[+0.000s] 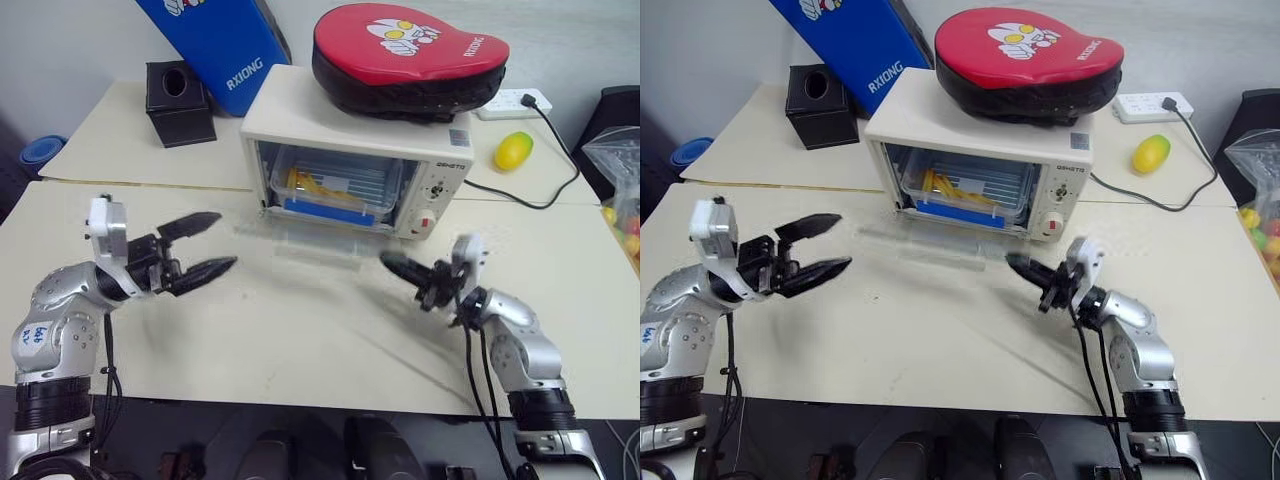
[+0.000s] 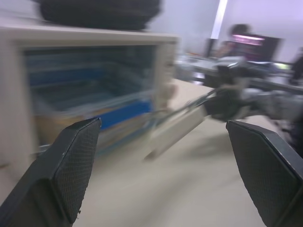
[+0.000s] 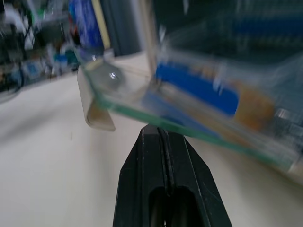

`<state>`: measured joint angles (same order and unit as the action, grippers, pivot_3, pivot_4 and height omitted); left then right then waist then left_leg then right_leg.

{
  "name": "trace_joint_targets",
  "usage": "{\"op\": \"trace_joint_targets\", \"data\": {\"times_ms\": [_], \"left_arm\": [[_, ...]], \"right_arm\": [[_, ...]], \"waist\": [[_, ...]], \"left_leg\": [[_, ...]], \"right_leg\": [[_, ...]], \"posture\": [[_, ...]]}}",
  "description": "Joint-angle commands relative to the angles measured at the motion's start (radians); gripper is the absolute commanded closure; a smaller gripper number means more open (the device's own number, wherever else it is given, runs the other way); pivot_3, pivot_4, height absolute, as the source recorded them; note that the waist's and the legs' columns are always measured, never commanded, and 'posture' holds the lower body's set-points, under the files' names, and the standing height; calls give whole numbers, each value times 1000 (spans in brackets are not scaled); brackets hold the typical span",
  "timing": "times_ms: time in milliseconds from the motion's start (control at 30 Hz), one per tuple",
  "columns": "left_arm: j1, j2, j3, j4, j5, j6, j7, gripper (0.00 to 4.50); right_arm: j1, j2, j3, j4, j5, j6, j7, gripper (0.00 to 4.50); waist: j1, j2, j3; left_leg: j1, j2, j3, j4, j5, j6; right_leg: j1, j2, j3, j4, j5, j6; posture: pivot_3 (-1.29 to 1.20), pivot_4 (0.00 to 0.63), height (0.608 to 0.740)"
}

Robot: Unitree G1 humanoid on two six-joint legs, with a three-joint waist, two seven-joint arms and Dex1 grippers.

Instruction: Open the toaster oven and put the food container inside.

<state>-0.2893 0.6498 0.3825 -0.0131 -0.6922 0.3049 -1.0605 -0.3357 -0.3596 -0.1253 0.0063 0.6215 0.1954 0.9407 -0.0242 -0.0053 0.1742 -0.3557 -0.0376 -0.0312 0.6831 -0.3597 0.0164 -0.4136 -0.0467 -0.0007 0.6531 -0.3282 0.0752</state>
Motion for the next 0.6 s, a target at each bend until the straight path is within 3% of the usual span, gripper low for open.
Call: {"op": "trace_joint_targets", "data": {"times_ms": [33, 100, 200, 333, 500, 600], "left_arm": [[82, 31, 80, -38, 65, -51, 85, 15], [146, 43, 103, -66, 92, -75, 101, 15], [237, 61, 133, -76, 124, -120, 98, 0], [345, 71, 158, -80, 181, -203, 93, 0], [446, 36, 171, -109, 218, -265, 134, 0], [467, 16, 172, -128, 235, -299, 161, 0]], "right_arm": [[-54, 11, -108, -95, 114, 43, -107, 4500], [-50, -8, -135, -122, 136, 72, -129, 4500], [19, -83, -117, -155, 56, 18, -56, 3928], [167, -209, -66, -130, -123, -214, 127, 2622], [242, -239, -110, -108, -137, -298, 148, 881], [256, -247, -108, -108, -142, -304, 141, 63]], "waist": [[-4, 0, 0], [-3, 0, 0], [3, 0, 0], [23, 0, 0], [22, 0, 0], [20, 0, 0]], "left_leg": [[0, 0, 0, 0, 0, 0], [0, 0, 0, -2, 0, 0], [0, 0, 0, -3, -1, 1], [0, 0, 0, -2, -2, 3], [1, 0, 1, -2, -2, 4], [2, 0, 1, -2, -2, 3]], "right_leg": [[0, 0, 0, 0, 0, 0], [-1, 0, 0, 0, 0, 0], [0, 0, 0, -1, 0, 0], [1, 0, 0, -9, 0, 0], [3, -1, 1, -9, 0, 0], [3, -1, 2, -8, 0, 0]], "posture": [[0, 150, 740], [0, 150, 740], [0, 150, 740], [0, 150, 740], [0, 150, 740], [0, 150, 740]]}}
